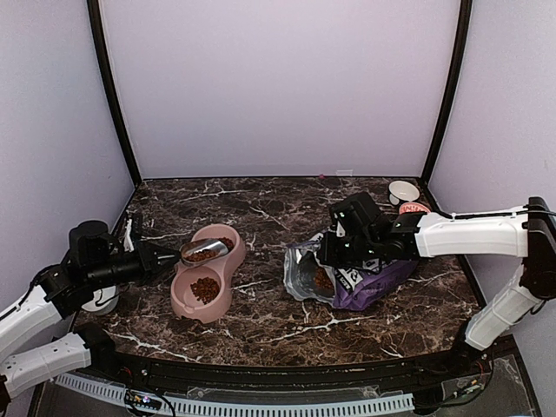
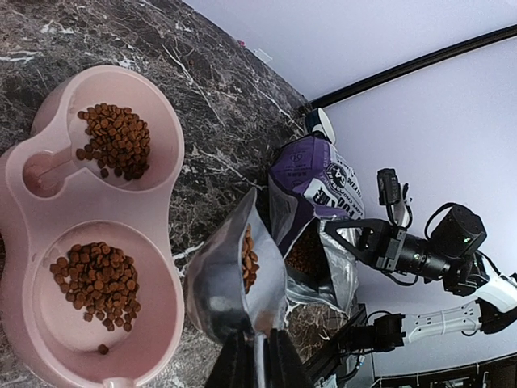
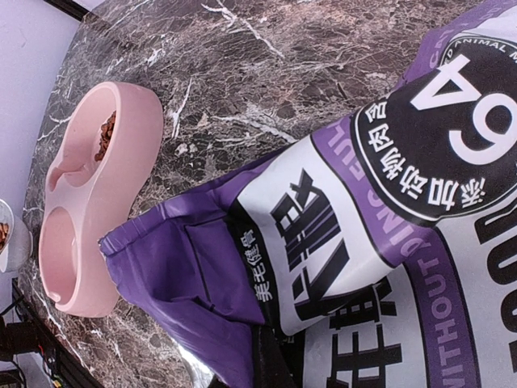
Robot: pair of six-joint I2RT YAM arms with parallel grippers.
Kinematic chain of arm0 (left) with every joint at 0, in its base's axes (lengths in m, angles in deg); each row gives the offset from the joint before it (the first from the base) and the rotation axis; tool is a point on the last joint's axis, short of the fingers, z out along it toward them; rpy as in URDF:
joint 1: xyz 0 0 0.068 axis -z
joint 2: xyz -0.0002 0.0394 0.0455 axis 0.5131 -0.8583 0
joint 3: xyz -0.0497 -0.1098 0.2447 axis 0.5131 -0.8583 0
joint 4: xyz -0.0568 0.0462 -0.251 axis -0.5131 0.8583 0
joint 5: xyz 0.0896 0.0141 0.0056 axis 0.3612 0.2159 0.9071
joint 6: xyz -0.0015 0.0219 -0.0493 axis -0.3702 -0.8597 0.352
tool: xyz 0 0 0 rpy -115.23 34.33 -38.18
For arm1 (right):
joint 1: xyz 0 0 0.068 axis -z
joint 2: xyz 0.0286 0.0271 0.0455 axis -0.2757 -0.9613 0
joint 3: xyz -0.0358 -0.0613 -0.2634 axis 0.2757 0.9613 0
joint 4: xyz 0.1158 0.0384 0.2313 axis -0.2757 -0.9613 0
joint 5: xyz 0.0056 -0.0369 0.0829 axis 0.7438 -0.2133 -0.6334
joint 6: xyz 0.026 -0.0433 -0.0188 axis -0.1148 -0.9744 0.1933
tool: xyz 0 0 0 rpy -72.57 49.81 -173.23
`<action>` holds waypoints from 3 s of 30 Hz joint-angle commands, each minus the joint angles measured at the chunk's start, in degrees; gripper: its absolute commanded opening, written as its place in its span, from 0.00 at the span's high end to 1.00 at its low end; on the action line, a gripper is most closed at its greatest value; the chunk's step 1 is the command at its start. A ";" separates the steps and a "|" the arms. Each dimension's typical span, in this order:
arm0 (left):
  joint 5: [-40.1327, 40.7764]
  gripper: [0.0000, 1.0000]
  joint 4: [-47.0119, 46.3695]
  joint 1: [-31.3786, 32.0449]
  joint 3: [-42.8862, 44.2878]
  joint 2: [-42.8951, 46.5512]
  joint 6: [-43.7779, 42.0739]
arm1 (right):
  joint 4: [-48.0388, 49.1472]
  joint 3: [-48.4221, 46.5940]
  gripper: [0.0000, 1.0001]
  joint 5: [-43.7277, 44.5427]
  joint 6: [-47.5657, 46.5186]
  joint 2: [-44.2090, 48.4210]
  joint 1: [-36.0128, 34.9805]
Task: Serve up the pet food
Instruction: Place the pet food in the pet food bowl.
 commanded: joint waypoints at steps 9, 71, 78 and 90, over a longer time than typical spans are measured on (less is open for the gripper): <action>4.01 1.00 8.05 -1.20 2.52 4.86 -1.27 | 0.88 -0.56 1.00 0.42 -0.71 -1.64 0.77; 10.05 1.00 33.40 -1.37 10.36 7.27 -7.33 | 2.39 1.62 1.00 0.57 -0.09 -1.24 0.73; 10.11 1.00 34.02 -1.37 10.71 6.62 -7.72 | 2.57 1.70 1.00 0.51 -0.09 -1.19 0.77; 10.29 1.00 34.70 -1.32 11.36 5.06 -8.42 | 2.74 1.43 1.00 0.48 -0.51 -1.55 0.77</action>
